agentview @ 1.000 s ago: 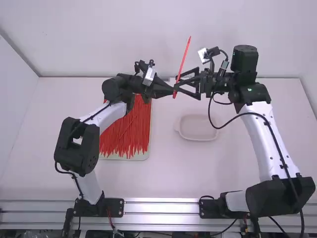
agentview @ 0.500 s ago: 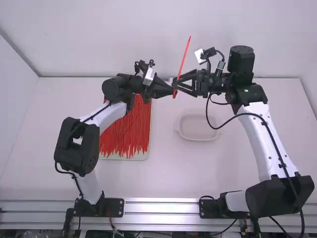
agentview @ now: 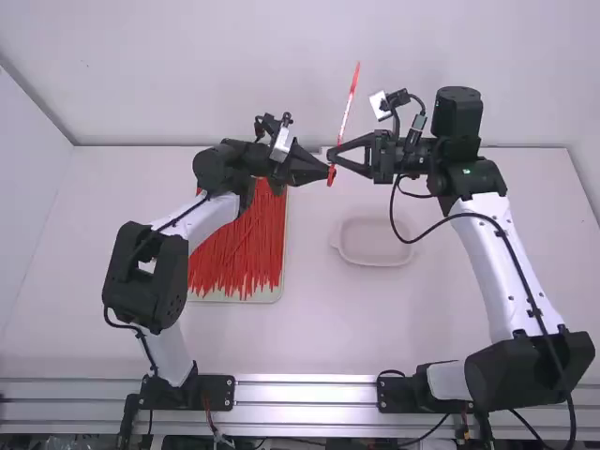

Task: Fasten the cable tie

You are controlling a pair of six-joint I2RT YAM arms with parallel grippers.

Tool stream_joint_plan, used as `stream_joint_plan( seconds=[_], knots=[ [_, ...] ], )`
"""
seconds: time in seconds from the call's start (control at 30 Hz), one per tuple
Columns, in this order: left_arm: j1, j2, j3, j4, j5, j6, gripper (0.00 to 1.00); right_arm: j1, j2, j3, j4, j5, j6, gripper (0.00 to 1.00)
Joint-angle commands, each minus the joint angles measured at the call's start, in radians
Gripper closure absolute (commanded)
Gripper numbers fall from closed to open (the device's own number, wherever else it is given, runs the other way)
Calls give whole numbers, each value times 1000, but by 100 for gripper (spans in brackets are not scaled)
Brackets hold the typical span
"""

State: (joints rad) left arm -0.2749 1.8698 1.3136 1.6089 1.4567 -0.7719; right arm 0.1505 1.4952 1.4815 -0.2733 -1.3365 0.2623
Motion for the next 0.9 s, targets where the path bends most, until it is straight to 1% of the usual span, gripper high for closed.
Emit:
stream_joint_plan(
  seconds=[0.0,0.03,0.07,0.1,0.13,0.2,0.27,0.4,0.5,0.57,0.63,0.67,0.7,0.73,0.77,0.8,0.87],
  knots=[
    [2,-3,24,-4,-10,-5,86,0,-10,-4,-10,-28,-9,100],
    [3,-3,23,-5,-11,-6,78,-1,-10,-4,-16,-27,-11,100],
    [10,-3,24,-9,-11,-6,65,-2,-10,-4,-28,-28,-26,100],
    [15,-3,24,-30,-11,-5,18,-13,-10,-4,-48,-27,-47,100],
    [17,-3,24,-44,-16,-5,1,-21,-10,-4,-57,-28,-55,100],
    [24,-3,24,-97,-27,-5,1,-42,-10,-4,-94,-28,-87,100],
    [36,-3,24,-186,-29,44,1,-69,-10,-4,-155,-28,-142,100],
    [47,-3,24,-340,-39,121,1,-99,-10,-4,-250,-16,-245,100],
    [47,-3,24,-568,-76,242,1,-126,-10,-4,-367,76,-349,100],
    [47,-3,24,-688,-107,310,1,-132,-10,-4,-414,132,-381,100],
    [47,-3,24,-876,-173,429,1,-131,-10,-4,-465,186,-421,100],
    [47,-3,24,-949,-203,474,1,-128,-10,-5,-476,198,-436,100],
    [47,-3,24,-980,-218,492,1,-128,-10,-6,-477,203,-440,100],
    [47,-3,24,-1077,-255,538,1,-132,-10,-13,-473,228,-443,100],
    [47,-3,24,-1098,-262,548,1,-133,-10,-17,-469,243,-443,100],
    [47,-3,24,-1185,-272,591,1,-133,-10,-29,-465,289,-443,100],
    [48,-3,23,-1247,-272,629,1,-134,-10,-44,-464,318,-443,100]
  ],
)
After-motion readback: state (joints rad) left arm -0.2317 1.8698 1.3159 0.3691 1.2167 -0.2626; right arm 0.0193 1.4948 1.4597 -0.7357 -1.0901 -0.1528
